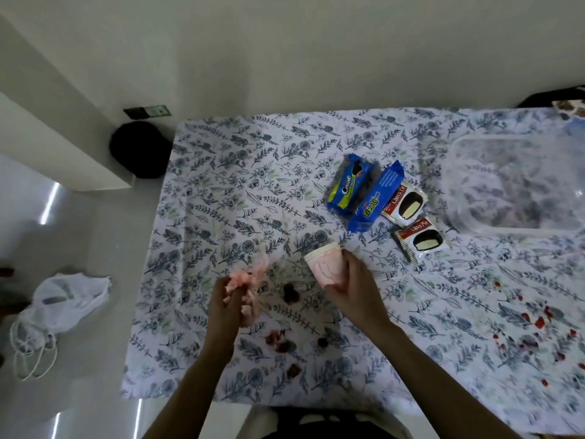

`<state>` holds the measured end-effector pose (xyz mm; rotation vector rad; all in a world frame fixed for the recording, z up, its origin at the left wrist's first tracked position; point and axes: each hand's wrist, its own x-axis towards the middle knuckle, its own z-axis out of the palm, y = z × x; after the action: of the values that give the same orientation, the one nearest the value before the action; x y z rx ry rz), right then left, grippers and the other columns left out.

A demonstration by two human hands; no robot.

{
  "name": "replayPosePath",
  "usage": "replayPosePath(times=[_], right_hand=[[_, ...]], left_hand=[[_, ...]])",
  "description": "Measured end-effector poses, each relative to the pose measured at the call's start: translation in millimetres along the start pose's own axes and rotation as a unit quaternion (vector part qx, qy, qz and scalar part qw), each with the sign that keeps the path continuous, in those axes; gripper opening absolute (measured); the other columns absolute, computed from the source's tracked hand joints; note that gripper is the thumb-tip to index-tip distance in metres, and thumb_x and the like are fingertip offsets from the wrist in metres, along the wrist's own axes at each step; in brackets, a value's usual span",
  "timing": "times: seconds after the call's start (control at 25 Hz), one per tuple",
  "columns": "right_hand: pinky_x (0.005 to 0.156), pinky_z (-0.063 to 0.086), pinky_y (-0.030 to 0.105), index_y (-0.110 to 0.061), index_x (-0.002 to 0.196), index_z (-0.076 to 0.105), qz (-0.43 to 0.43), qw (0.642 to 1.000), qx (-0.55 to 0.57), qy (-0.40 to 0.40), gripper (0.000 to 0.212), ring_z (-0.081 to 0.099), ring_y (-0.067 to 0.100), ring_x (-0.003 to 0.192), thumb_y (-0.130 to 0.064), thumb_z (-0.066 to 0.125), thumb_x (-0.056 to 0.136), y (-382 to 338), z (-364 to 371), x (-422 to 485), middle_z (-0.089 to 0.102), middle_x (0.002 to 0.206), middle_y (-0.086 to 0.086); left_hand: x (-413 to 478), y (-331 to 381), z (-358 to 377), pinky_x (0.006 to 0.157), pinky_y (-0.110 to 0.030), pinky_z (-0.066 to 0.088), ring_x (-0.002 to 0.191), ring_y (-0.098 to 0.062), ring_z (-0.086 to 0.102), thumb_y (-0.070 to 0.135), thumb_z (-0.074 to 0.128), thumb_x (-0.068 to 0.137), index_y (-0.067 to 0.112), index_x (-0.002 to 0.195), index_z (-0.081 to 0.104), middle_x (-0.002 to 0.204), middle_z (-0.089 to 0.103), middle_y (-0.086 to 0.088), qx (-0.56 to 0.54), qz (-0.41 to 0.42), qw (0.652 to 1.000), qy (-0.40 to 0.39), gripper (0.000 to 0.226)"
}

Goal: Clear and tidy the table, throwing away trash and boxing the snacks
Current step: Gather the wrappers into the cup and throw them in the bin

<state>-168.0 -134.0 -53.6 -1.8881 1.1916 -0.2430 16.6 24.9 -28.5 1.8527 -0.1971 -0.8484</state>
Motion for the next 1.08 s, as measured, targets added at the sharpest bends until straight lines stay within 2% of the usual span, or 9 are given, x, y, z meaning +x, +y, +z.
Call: replayPosePath(times=[0.16, 0.28, 0.4, 0.56, 0.64, 0.72, 0.84, 0.92, 1.08], right_hand=[[0.084, 0.052, 0.040, -0.017, 0.143, 0.027, -0.025, 0.999, -0.026, -0.020, 0.085, 0.049, 0.022, 0.110, -0.040, 0.073, 0.075, -2.7, 4.2, -6.7, 0.044, 0.129, 0.009], [0.080, 0.053, 0.044, -0.015, 0.146, 0.020, -0.031, 0.996, -0.086, -0.014, 0.091, 0.050, 0.027, 0.107, -0.040, 0.072, 0.076, 8.5, 1.1, -11.7, 0.044, 0.125, 0.015], [0.084, 0.051, 0.041, -0.012, 0.148, 0.016, -0.025, 0.996, -0.085, -0.013, 0.092, 0.048, 0.029, 0.112, -0.041, 0.069, 0.079, 14.5, -4.4, -14.6, 0.044, 0.129, 0.018], [0.087, 0.051, 0.043, -0.018, 0.148, 0.015, -0.014, 0.998, -0.046, -0.030, 0.089, 0.047, 0.026, 0.114, -0.046, 0.066, 0.080, 9.5, -7.1, -13.2, 0.043, 0.131, 0.015], [0.090, 0.051, 0.044, -0.021, 0.147, 0.019, -0.017, 0.999, 0.008, -0.038, 0.086, 0.046, 0.022, 0.117, -0.048, 0.064, 0.079, -0.9, -4.7, -11.0, 0.043, 0.134, 0.009], [0.090, 0.050, 0.033, -0.021, 0.145, 0.024, -0.032, 0.997, 0.061, -0.044, 0.081, 0.046, 0.013, 0.118, -0.045, 0.066, 0.080, -18.0, -0.1, -7.0, 0.045, 0.134, 0.000], [0.074, 0.045, 0.010, -0.020, 0.139, 0.035, -0.071, 0.989, 0.110, -0.074, 0.070, 0.050, 0.006, 0.105, -0.034, 0.071, 0.080, -66.7, 18.0, -1.2, 0.049, 0.117, -0.011], [0.068, 0.045, 0.008, -0.019, 0.138, 0.037, -0.082, 0.982, 0.129, -0.110, 0.069, 0.054, 0.006, 0.101, -0.032, 0.073, 0.080, -94.9, 37.4, 1.4, 0.050, 0.115, -0.011], [0.075, 0.045, 0.011, -0.020, 0.139, 0.036, -0.111, 0.963, 0.135, -0.206, 0.075, 0.058, 0.010, 0.103, -0.038, 0.074, 0.077, -166.0, 110.5, -4.4, 0.053, 0.119, -0.009]], left_hand=[[1.2, -18.5, 9.2, 0.058, -0.028, 0.052, 0.076, -0.024, 0.063, 0.035, 0.057, 0.090, 0.030, 0.097, 0.059, 0.087, 0.065, -0.006, 0.168, 0.048, 0.984, 0.016, 0.009], [0.8, -32.0, 14.4, 0.077, -0.045, 0.053, 0.102, -0.034, 0.051, 0.047, 0.071, 0.076, 0.024, 0.121, 0.053, 0.115, 0.048, -0.015, 0.435, 0.103, 0.894, 0.023, 0.054], [-7.2, -35.4, 16.8, 0.078, -0.045, 0.050, 0.104, -0.039, 0.051, 0.038, 0.071, 0.078, 0.019, 0.122, 0.052, 0.117, 0.048, -0.016, 0.489, 0.135, 0.861, -0.002, 0.051], [-4.1, -27.1, 15.6, 0.060, -0.024, 0.044, 0.086, -0.028, 0.059, 0.015, 0.061, 0.086, 0.015, 0.119, 0.056, 0.105, 0.057, -0.011, 0.376, 0.132, 0.917, 0.008, 0.033], [-7.2, -11.7, 14.3, 0.057, -0.028, 0.050, 0.079, -0.023, 0.066, 0.013, 0.059, 0.087, 0.020, 0.111, 0.059, 0.098, 0.066, -0.007, 0.214, 0.067, 0.974, 0.028, 0.025], [-13.2, 7.3, 10.1, 0.052, -0.030, 0.053, 0.067, -0.014, 0.068, 0.011, 0.056, 0.091, 0.020, 0.107, 0.060, 0.090, 0.069, -0.006, 0.044, 0.000, 0.998, 0.050, 0.019], [-19.4, 30.3, -18.8, 0.064, -0.033, 0.055, 0.075, -0.016, 0.068, 0.015, 0.057, 0.092, 0.020, 0.106, 0.062, 0.093, 0.071, -0.005, -0.101, -0.013, 0.989, 0.103, 0.015], [-20.7, 36.6, -43.3, 0.073, -0.039, 0.055, 0.084, -0.023, 0.069, 0.018, 0.058, 0.092, 0.019, 0.108, 0.063, 0.097, 0.072, -0.007, -0.133, -0.014, 0.982, 0.131, 0.017], [-21.4, 22.4, -130.1, 0.082, -0.046, 0.056, 0.090, -0.029, 0.070, 0.019, 0.059, 0.091, 0.018, 0.107, 0.064, 0.100, 0.072, -0.012, -0.167, -0.031, 0.965, 0.200, 0.017]])
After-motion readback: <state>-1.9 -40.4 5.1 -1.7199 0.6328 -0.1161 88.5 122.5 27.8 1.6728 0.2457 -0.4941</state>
